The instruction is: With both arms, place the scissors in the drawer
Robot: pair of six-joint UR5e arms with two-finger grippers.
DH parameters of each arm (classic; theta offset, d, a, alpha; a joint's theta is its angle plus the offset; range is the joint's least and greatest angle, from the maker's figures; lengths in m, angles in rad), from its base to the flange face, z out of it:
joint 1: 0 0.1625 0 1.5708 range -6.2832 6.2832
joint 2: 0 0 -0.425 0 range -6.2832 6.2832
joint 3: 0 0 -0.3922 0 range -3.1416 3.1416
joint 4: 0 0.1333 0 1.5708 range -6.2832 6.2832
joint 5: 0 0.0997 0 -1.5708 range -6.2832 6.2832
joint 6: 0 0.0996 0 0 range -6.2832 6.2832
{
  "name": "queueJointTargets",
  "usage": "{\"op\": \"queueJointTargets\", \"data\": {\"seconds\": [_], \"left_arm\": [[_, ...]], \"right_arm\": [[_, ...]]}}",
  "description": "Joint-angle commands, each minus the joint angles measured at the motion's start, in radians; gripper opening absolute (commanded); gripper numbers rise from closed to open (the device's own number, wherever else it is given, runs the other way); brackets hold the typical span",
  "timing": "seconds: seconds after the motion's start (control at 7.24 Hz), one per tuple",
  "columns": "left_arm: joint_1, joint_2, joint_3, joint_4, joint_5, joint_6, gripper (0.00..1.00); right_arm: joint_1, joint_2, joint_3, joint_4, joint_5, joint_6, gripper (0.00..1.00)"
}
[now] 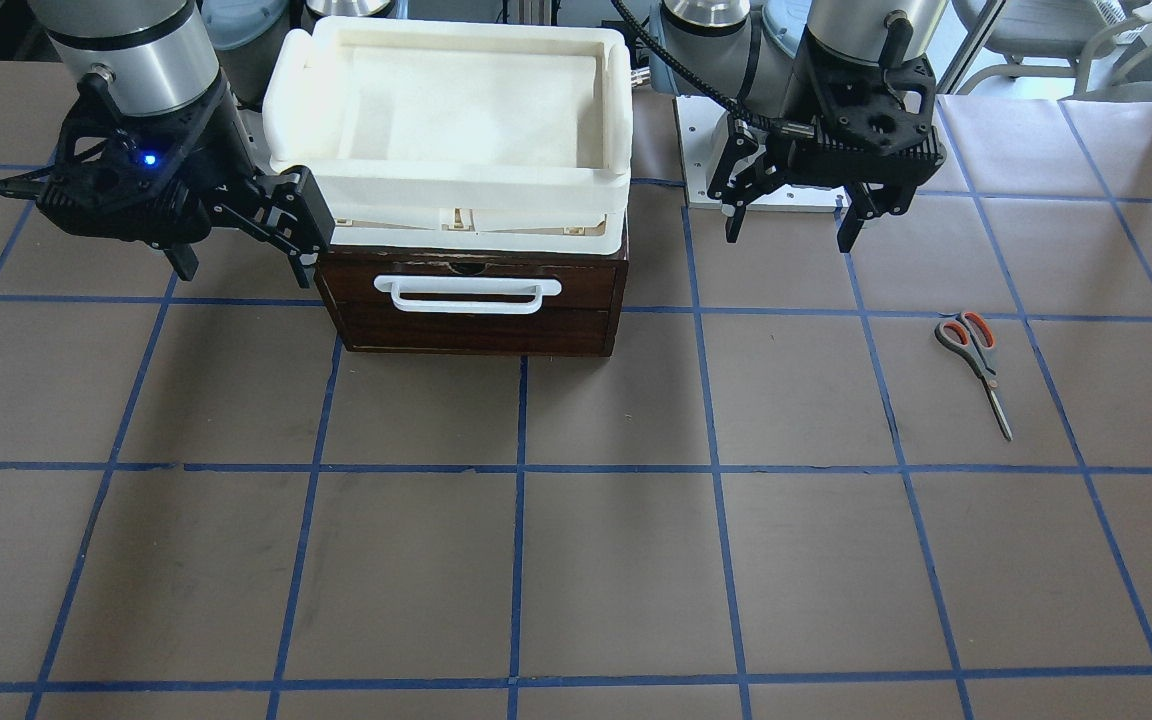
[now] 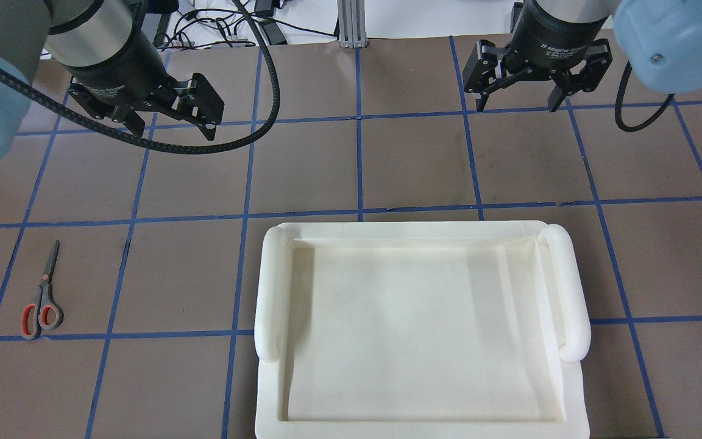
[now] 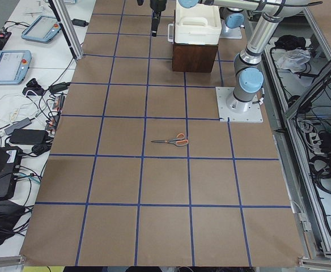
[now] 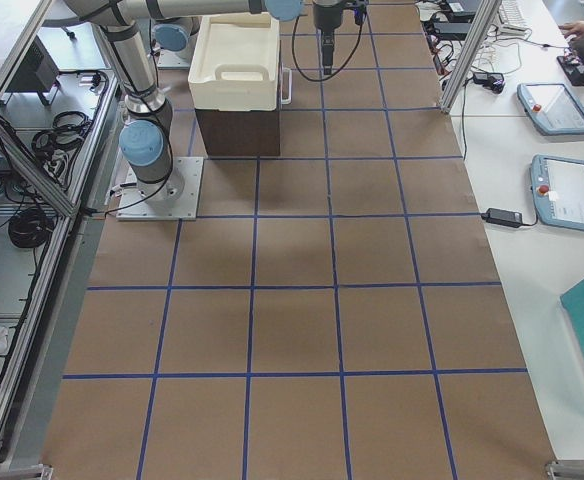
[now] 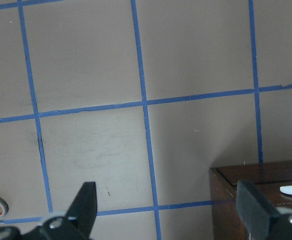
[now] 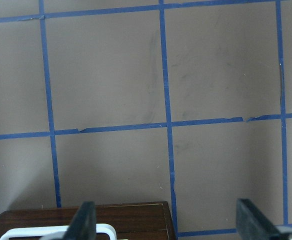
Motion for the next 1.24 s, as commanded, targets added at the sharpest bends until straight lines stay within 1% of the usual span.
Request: {"op": "queueJointTargets", "data": {"seconds": [0.0,0.41,0.55,0.69,0.83,0.97,1.11], "left_arm": [[0.000,0.001,-0.002,0.000,0.000,0.000,1.00],[0.014,0.002,-0.005,-0.006,0.005,0.003,1.00],[0.024,0.004,-0.026,-0.024,0.006,0.003,1.00],[0.055,0.002,-0.075,-0.023,0.006,0.006,1.00],[0.146,-0.004,-0.142,-0.023,0.014,0.085,1.00],[0.284,-0.021,-0.211,-0.017,0.011,0.276,1.00],[0.410,-0.065,-0.282,-0.009,0.009,0.382,1.00]], "right_arm": [[0.000,0.000,0.006,-0.009,0.000,0.009,1.00],[-0.015,0.003,0.006,-0.037,-0.001,0.012,1.00],[-0.014,0.011,0.007,-0.043,0.005,0.010,1.00],[-0.015,0.024,0.009,-0.088,-0.001,0.045,1.00],[-0.015,0.034,0.007,-0.090,-0.002,0.327,1.00],[-0.006,0.047,0.007,-0.092,0.003,0.545,1.00],[0.000,0.073,0.004,-0.099,0.000,0.623,1.00]]}}
